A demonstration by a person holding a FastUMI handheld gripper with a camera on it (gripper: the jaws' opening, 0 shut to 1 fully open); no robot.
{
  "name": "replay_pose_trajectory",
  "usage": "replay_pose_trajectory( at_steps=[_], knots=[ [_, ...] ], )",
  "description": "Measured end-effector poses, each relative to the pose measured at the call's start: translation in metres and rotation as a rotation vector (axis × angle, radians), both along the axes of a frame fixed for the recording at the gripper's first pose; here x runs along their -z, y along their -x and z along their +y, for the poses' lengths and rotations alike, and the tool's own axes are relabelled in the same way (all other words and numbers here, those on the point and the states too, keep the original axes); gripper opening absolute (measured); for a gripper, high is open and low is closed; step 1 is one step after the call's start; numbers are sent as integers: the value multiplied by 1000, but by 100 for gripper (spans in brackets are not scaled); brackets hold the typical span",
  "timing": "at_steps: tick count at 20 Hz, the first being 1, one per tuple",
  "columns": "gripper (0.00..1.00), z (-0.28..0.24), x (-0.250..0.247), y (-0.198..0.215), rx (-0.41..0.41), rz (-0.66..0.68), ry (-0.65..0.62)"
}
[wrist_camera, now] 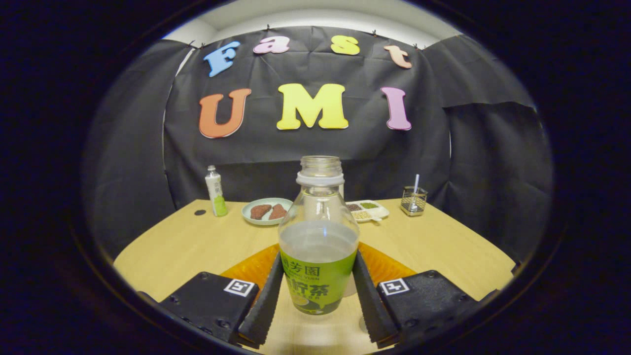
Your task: Take the bottle from table, then pour the juice into the cup, finally place the bottle on the coaster
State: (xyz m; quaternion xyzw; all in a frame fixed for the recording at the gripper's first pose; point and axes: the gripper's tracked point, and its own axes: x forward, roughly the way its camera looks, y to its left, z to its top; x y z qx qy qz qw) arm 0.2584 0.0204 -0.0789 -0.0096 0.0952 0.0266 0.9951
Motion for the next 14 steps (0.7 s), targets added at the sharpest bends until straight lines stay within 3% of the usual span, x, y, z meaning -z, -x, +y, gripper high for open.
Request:
replay_pose_trajectory(
  at_steps=[3, 10, 14],
  knots=[
    [78, -9, 3, -22, 46, 2, 32],
    [78, -16, 6, -58, 63, 6, 77],
    [79, -17, 3, -74, 57, -49, 40]
  ],
)
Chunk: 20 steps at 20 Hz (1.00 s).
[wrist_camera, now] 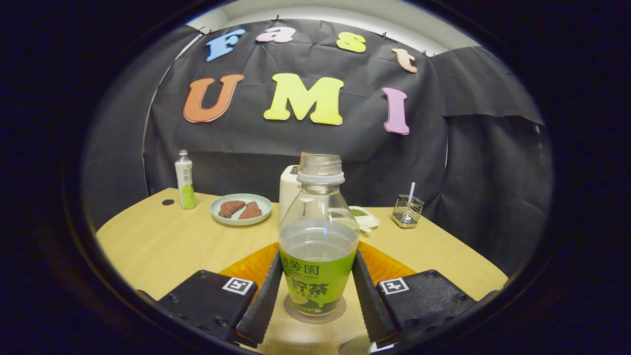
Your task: Take the bottle from table, then pour the juice into the cup, finally place the bottle on the coaster
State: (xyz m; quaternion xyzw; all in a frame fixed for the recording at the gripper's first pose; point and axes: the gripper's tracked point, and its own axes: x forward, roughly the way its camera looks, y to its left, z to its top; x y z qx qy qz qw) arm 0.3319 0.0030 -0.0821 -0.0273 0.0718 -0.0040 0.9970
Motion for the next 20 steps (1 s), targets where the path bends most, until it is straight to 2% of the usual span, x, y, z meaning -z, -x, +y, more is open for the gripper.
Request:
replay_pose_trajectory(
  at_steps=[2, 5, 7, 11, 12, 20],
  knots=[
    [79, 2, 4, -5, -14, -31, -15],
    [79, -8, 24, -10, 22, 2, -8],
    [79, 1, 33, -13, -21, 10, -56],
    [91, -9, 45, -13, 1, 41, -51],
    [100, -9, 45, -13, 5, 42, -53],
    [100, -7, 27, 6, -2, 16, -65]
  ],
)
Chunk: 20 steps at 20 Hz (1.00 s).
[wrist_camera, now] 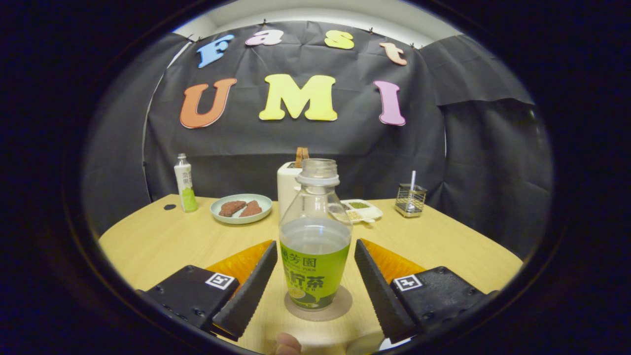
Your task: Take the bottle from table, then pour the juice into the cup, finally place the bottle on the coaster
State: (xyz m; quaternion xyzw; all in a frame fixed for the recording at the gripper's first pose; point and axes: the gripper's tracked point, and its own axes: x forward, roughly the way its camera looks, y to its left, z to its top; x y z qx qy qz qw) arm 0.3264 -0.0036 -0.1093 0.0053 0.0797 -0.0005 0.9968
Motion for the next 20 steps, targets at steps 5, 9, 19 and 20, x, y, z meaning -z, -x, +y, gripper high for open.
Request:
replay_pose_trajectory(
  at_steps=[5, 9, 19, 20],
  knots=[
    [100, -1, -31, 22, -8, -77, 0],
    [100, -12, -59, 57, 26, -104, 14],
    [100, -15, -83, 168, 40, -130, 120],
    [100, -10, -83, 179, 21, -132, 124]
  ],
)
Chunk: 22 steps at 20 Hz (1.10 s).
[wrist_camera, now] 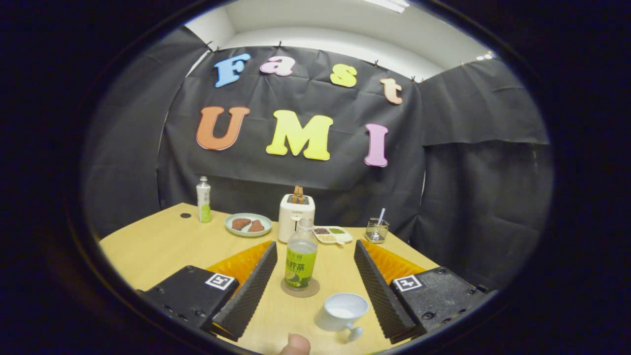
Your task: Take the bottle from table, then pour the juice into the cup, finally place the bottle on the coaster
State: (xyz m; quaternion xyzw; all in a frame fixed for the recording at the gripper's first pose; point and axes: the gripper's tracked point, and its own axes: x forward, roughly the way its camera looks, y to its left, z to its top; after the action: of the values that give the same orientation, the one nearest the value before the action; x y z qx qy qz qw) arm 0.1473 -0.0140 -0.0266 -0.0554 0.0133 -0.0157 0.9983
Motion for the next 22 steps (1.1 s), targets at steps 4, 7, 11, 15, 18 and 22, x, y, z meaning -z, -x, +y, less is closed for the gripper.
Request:
replay_pose_trajectory(
  at_steps=[4, 7, 11, 15, 18, 22],
  knots=[
    [100, 6, 7, 40, -31, -17, -29],
    [100, 23, 4, 69, -111, -45, -33],
    [100, 21, -2, 100, -108, -82, -45],
    [100, 20, -8, 122, -97, -72, -48],
    [100, 13, -14, 136, -46, -77, -13],
    [100, -2, -19, 150, 29, -76, 2]
  ],
)
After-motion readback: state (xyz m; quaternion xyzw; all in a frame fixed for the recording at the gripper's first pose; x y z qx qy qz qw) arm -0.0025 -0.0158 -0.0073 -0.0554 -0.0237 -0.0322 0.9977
